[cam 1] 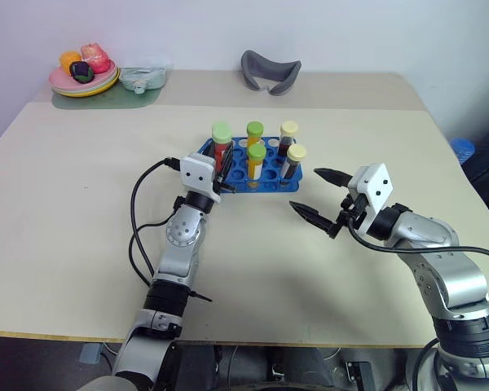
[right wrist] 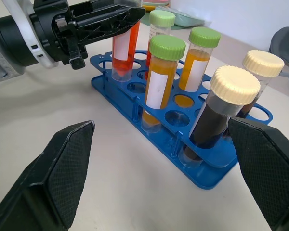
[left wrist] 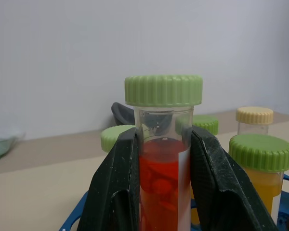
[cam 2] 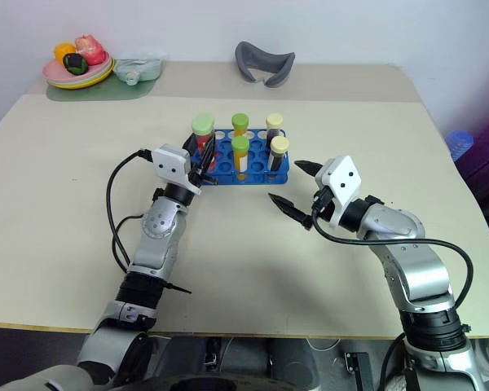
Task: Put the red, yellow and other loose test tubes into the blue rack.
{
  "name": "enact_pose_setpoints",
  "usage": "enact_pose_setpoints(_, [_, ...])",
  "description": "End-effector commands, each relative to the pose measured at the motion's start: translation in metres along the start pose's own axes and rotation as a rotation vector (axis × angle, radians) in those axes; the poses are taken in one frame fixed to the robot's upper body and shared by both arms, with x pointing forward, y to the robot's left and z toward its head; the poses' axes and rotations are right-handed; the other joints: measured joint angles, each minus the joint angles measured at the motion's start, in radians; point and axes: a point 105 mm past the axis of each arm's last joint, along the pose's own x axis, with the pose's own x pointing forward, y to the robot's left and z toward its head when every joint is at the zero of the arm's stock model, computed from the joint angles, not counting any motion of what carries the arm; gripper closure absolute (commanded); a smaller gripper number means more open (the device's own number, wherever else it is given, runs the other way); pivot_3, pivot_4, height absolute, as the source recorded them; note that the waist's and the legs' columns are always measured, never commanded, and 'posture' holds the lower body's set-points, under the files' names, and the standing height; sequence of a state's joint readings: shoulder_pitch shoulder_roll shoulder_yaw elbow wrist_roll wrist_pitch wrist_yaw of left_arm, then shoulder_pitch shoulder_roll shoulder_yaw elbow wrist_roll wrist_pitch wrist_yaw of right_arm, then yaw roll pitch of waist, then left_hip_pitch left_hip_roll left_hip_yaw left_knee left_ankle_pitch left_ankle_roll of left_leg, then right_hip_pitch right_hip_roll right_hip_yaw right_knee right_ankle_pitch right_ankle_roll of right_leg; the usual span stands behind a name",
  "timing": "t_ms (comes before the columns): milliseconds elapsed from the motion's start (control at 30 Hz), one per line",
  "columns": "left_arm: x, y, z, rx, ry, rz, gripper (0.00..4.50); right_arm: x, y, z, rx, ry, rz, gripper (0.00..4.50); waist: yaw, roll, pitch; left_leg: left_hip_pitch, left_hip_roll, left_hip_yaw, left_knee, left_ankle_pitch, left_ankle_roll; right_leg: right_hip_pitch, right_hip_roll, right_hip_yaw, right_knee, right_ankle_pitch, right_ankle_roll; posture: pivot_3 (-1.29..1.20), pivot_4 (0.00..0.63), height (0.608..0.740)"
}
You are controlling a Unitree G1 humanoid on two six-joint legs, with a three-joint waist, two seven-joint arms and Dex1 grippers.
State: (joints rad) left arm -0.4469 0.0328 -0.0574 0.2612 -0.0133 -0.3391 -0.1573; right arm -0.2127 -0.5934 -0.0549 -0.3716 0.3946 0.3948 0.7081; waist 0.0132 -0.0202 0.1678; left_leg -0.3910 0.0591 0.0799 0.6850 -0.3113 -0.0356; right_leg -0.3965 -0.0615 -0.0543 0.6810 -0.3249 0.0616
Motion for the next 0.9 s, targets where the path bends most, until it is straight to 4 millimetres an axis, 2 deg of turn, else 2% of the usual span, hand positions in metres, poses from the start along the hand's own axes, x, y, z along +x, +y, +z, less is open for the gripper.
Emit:
enact_pose_setpoints(33, [-0.002,0.004,-0.005,0.041,0.023,0.015,3.67,-0.002,0.001,0.012,-0.043,-0.038,0.001,0.0,0.0,0.0,0.0,0.0,0.0,0.0,0.0,0.0,0.0,0.0,0.0,0.0,0.0,0.0,0.0,0.0,0.15,0.735])
enact_pose_setpoints(400, [0.008,0.004,-0.006,0.038,0.015,0.006,3.67,-0.002,0.001,0.012,-0.044,-0.039,-0.003,0.0,0.0,0.0,0.0,0.0,0.0,0.0,0.0,0.0,0.0,0.0,0.0,0.0,0.0,0.0,0.0,0.0,0.15,0.735])
enact_pose_setpoints(600, [0.006,0.004,-0.008,0.029,0.023,0.008,3.67,-0.003,0.001,0.012,-0.045,-0.036,-0.008,0.0,0.0,0.0,0.0,0.0,0.0,0.0,0.0,0.0,0.0,0.0,0.0,0.0,0.0,0.0,0.0,0.0,0.15,0.735])
enact_pose_setpoints(833, [0.0,0.011,-0.006,0.032,0.023,0.033,0.16,-0.003,0.001,0.011,-0.043,-0.037,-0.005,0.0,0.0,0.0,0.0,0.0,0.0,0.0,0.0,0.0,0.0,0.0,0.0,0.0,0.0,0.0,0.0,0.0,0.15,0.735])
enact_pose_setpoints(900, [-0.005,0.015,-0.002,0.017,0.019,0.039,0.06,-0.003,0.001,0.011,-0.043,-0.037,-0.005,0.0,-0.001,0.0,0.0,0.0,0.0,0.0,0.0,0.0,0.0,0.0,0.0,0.0,0.0,0.0,0.0,0.0,0.15,0.735])
